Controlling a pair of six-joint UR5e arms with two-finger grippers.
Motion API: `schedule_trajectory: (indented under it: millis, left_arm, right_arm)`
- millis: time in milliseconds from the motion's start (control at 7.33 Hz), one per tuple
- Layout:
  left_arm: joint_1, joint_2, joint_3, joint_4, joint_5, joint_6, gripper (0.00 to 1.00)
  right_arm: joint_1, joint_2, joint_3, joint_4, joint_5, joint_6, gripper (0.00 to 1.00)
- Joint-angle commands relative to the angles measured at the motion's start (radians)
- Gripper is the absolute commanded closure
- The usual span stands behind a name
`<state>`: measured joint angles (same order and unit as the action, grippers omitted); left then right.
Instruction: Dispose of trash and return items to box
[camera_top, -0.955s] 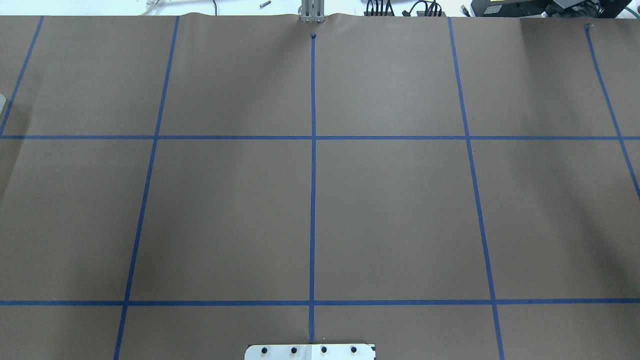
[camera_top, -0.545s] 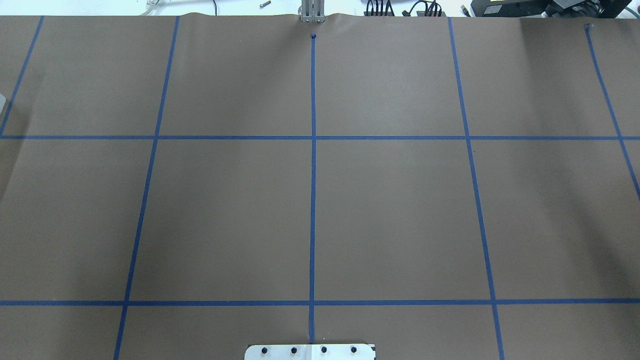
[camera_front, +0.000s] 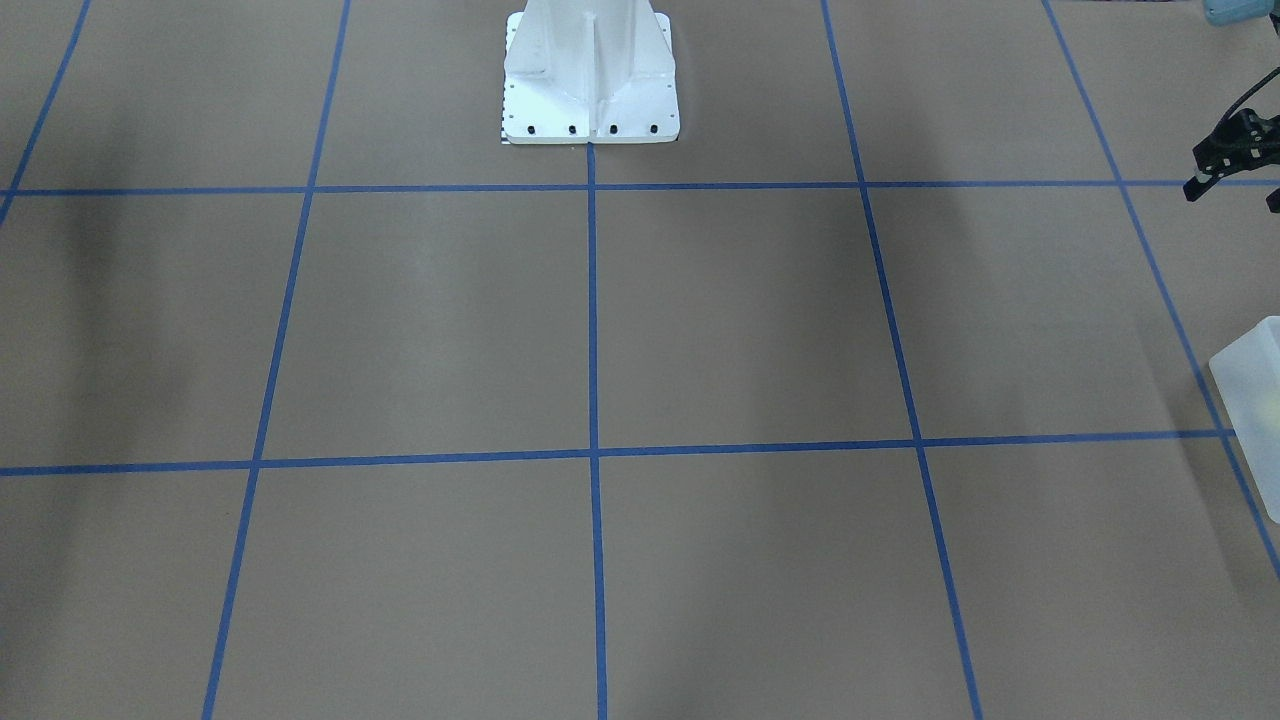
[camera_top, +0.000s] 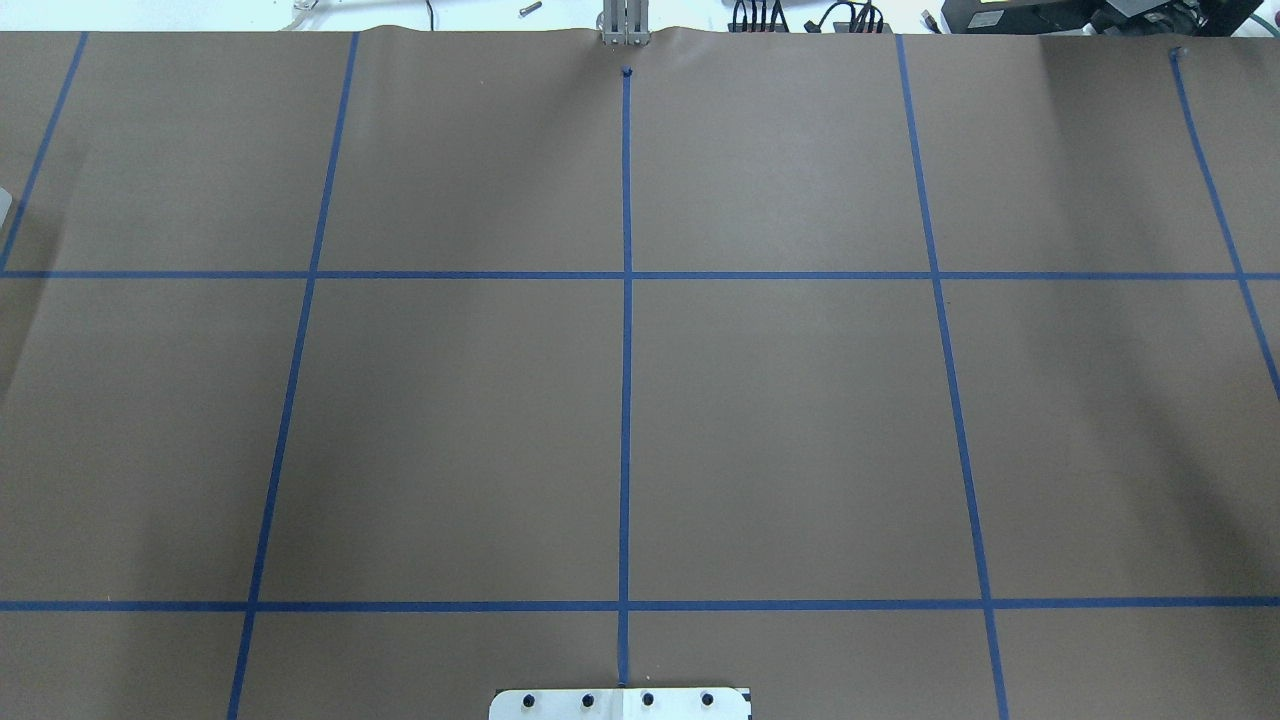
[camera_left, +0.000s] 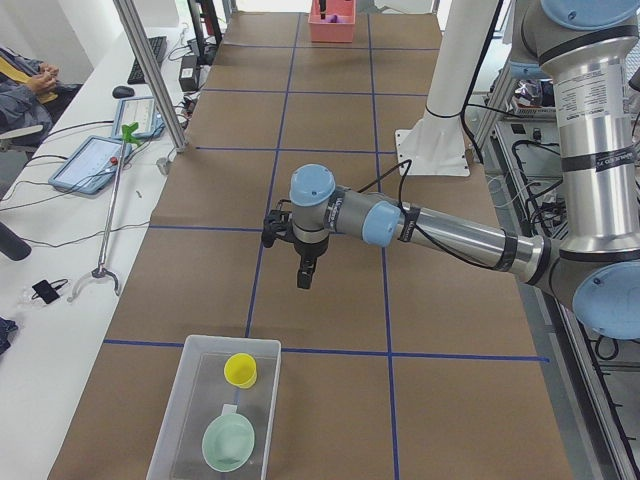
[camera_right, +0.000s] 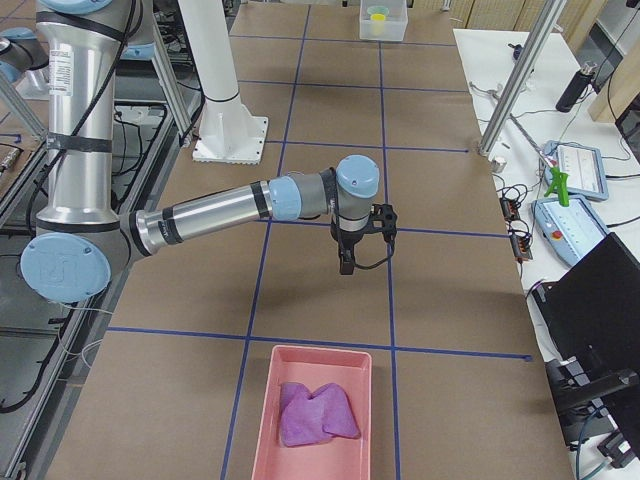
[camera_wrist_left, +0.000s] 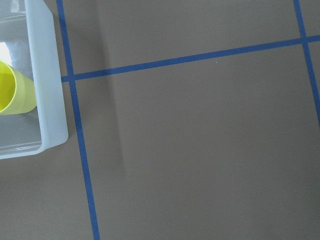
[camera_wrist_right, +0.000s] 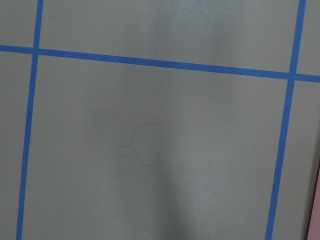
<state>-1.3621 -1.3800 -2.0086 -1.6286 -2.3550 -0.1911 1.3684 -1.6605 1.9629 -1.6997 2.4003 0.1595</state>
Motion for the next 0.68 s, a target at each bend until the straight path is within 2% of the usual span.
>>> schedule_trajectory:
  millis: [0,545]
  left_arm:
    - [0.0,-0.008,0.001,0.0,-0.001,0.001,0.02]
    - [0.0,-0.01,-0.002,-0.002,-0.001,-0.001,0.02]
  right_arm:
    - [-0.005,0.001,0.001,0.0,-0.001,0.005,0.0]
    - [-0.005,0.002,0.005,0.002,-0.001,0.005,0.0]
